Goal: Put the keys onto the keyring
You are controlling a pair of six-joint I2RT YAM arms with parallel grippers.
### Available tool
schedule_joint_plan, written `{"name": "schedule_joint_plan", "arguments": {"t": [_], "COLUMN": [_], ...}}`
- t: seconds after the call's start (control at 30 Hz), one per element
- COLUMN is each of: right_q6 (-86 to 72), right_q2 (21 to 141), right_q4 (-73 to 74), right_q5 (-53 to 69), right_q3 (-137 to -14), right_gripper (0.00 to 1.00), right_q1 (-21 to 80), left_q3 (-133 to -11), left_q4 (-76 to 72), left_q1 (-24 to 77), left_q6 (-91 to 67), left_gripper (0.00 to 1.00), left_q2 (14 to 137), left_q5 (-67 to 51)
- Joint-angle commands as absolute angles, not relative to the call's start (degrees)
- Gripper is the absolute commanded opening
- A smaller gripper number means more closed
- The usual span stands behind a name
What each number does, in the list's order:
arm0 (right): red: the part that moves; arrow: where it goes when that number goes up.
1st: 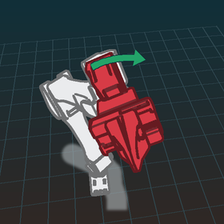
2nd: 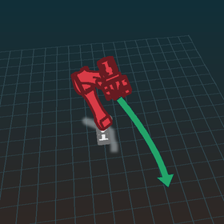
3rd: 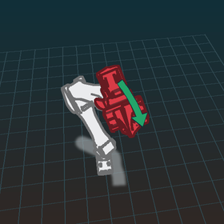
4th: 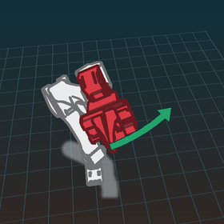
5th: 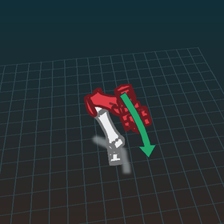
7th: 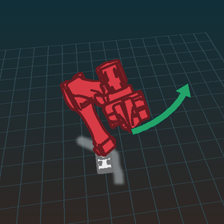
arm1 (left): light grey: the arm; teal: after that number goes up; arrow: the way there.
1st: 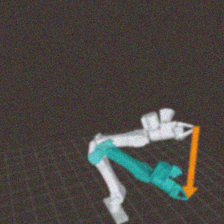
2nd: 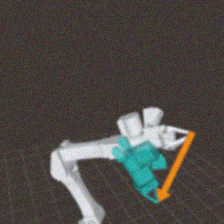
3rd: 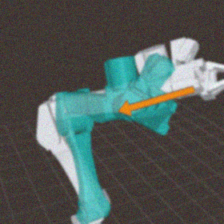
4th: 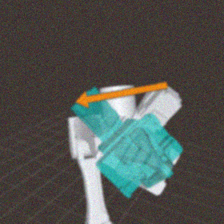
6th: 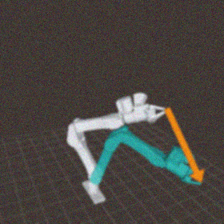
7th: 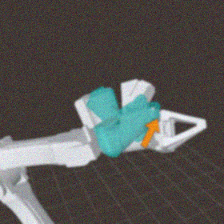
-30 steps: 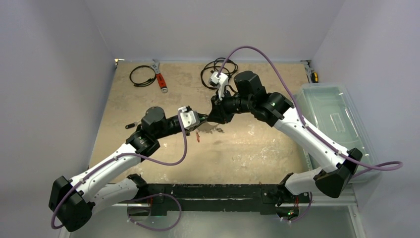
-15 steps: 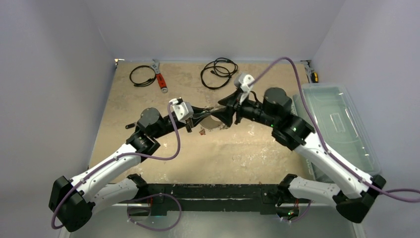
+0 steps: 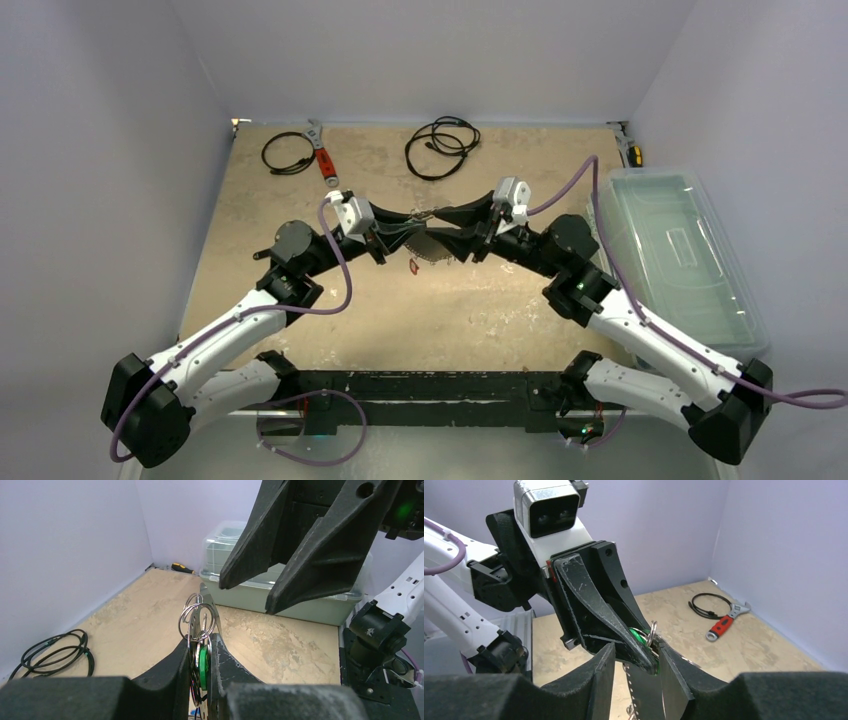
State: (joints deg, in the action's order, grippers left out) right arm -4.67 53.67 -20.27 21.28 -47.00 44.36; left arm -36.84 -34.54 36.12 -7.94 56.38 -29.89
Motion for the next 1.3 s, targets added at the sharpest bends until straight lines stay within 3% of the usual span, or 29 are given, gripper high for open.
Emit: {"name": "schedule_joint_plan", "arguments": {"t": [0.0,0.33,0.5,0.77,0.83,1.0,1.27], "right_q6": [-3.8,-2.9,-2.8,-2.6,-2.3,-3.3,-4.3], "right_q2": [54.8,58.0,59.7,59.7,59.8,61.9,68.1], "right_q4": [-27.7,-27.1,-26.1,-23.9,-22.5,-12.7,9.5], "right_q5": [25.1,25.0,25.6,22.8,22.3,17.1,15.6], "right_q3": [-48.4,-50.2,-51.1,-52.1,-52.9,-58.7,-74.0], "right_gripper": [0.4,0.34,0.2,0.1,0.03,0.0,0.0], "right_q1": [44.8,44.9,44.9,45.0,45.0,45.0,45.0], "left_q3": [-37.1,-37.0,-37.0,-36.8,-36.9,-37.2,-40.5], "left_q4": [-39.6,-39.8,-39.6,-39.4,-39.3,-37.5,-22.6], "left_q1": [36.0,35.9,36.0,36.0,36.0,36.0,36.8], "left_q6": [-9.0,-9.0,-8.8,-8.5,-8.4,-6.5,8.6], "left_gripper": [0.0,0.0,0.0,0.0,0.0,0.0,0.0], "left_q2": [56.1,56.0,56.0,55.8,55.8,55.4,54.6], "left_q5": [-31.2,-31.2,-31.3,-31.4,-31.4,-31.5,-28.1]}}
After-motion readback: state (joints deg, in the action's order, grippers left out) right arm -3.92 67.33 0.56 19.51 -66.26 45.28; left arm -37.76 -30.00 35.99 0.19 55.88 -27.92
